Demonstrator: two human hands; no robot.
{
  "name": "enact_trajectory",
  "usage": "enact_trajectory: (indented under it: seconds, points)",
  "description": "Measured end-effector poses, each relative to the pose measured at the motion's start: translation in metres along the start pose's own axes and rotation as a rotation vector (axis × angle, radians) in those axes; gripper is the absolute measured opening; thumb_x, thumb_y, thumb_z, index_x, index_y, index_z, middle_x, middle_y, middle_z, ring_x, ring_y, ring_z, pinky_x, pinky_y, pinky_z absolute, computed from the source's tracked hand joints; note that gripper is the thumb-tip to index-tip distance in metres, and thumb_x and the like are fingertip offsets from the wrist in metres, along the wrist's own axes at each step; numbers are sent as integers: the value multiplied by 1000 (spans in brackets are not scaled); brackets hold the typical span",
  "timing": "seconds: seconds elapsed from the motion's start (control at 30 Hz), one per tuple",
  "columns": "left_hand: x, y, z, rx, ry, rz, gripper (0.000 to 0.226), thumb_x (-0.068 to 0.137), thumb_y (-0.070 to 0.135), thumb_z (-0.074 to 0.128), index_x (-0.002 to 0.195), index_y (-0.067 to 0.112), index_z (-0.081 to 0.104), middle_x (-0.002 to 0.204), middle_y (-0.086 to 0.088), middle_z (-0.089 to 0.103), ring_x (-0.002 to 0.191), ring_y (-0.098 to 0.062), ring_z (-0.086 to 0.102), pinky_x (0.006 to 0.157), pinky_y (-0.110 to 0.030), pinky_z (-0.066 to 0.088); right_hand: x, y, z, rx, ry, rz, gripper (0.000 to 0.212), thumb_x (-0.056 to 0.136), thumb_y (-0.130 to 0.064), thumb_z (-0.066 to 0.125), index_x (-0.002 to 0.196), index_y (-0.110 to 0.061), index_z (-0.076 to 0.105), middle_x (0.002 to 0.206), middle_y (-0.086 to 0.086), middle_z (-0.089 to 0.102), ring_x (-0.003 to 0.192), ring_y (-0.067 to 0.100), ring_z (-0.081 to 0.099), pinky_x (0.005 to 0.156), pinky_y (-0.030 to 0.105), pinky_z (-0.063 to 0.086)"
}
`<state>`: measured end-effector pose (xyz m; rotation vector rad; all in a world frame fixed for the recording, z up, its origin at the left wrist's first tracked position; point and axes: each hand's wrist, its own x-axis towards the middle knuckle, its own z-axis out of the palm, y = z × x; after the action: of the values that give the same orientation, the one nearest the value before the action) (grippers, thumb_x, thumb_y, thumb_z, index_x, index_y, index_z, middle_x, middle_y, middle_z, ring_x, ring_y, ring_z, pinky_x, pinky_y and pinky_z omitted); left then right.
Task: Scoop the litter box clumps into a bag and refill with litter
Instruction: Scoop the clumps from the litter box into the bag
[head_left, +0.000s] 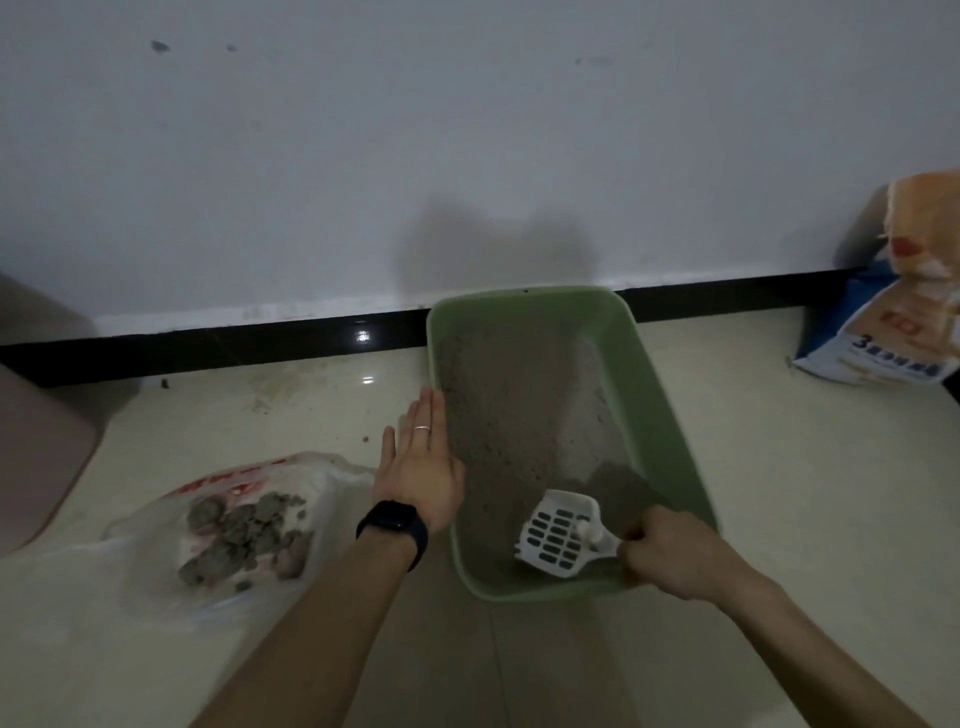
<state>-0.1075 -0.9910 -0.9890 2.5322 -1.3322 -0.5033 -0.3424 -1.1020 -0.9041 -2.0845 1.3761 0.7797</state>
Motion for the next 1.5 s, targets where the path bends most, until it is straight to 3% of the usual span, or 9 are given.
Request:
enact_trajectory:
  seconds: [0.17, 0.37, 0.47, 0.67, 0.83, 1.1, 1.2, 1.33, 1.5]
  points:
    - [1, -4, 2, 19, 18, 28, 76, 98, 29, 30, 152, 15, -20, 161, -1, -20, 149, -15, -9, 120, -40, -5, 20, -40, 27, 235, -68, -51, 21, 79, -25, 55, 79, -10, 70, 74, 5, 69, 61, 15, 62, 56, 27, 48]
    - [1, -9, 7, -3, 39, 58, 75, 97, 30, 32, 154, 16, -14, 162, -1, -14, 149, -13, -6, 121, -39, -3, 48, -57, 33, 508, -28, -61, 24, 90, -21, 51, 88, -3, 68, 64, 3, 59, 56, 17, 53, 55, 25, 39]
    - [4, -8, 9, 4, 53, 65, 72, 97, 30, 29, 154, 16, -14, 163, 0, -12, 149, -13, -5, 121, -39, -3, 64, -77, 38, 607, 33, -90, 26, 96, -21, 46, 82, -11, 65, 60, 1, 55, 52, 16, 51, 50, 23, 36]
    - [3, -2, 11, 91, 41, 48, 73, 97, 30, 26, 153, 14, -18, 161, -2, -18, 149, -15, -10, 119, -41, -8, 123, -131, 36, 899, 142, -45, 30, 93, -27, 47, 74, -12, 64, 65, 12, 62, 60, 28, 59, 55, 32, 45]
    - [3, -4, 5, 133, 16, 16, 73, 98, 31, 25, 152, 13, -20, 160, -1, -23, 148, -15, -16, 118, -43, -14, 141, -140, 33, 1290, 121, 48, 26, 91, -19, 53, 69, -10, 64, 57, 8, 55, 41, 17, 42, 40, 24, 29]
    - [-2, -9, 0, 136, -9, 11, 73, 97, 31, 24, 152, 13, -19, 161, -2, -21, 149, -16, -13, 118, -44, -12, 104, -74, 36, 1112, 344, -144, 25, 97, -22, 52, 78, -12, 66, 62, 6, 54, 43, 16, 41, 39, 25, 34]
    - [-4, -8, -2, 142, -12, 10, 73, 97, 31, 25, 152, 12, -18, 162, -2, -18, 149, -16, -13, 118, -44, -12, 86, -50, 38, 1041, 425, -185, 24, 97, -25, 54, 79, -16, 67, 65, 10, 55, 48, 19, 41, 50, 32, 35]
    - [-7, -9, -4, 165, -34, 11, 72, 98, 32, 26, 152, 12, -18, 162, -3, -17, 149, -17, -13, 119, -44, -10, 67, -31, 43, 937, 479, -218, 27, 94, -27, 58, 72, -15, 65, 49, -8, 52, 51, 13, 43, 57, 29, 36]
    - [-5, -7, -9, 194, -53, 17, 71, 99, 34, 25, 152, 13, -19, 161, -2, -19, 149, -16, -14, 120, -45, -8, 54, -24, 41, 926, 480, -218, 27, 93, -28, 59, 68, -21, 66, 45, -9, 51, 48, 14, 44, 57, 29, 36]
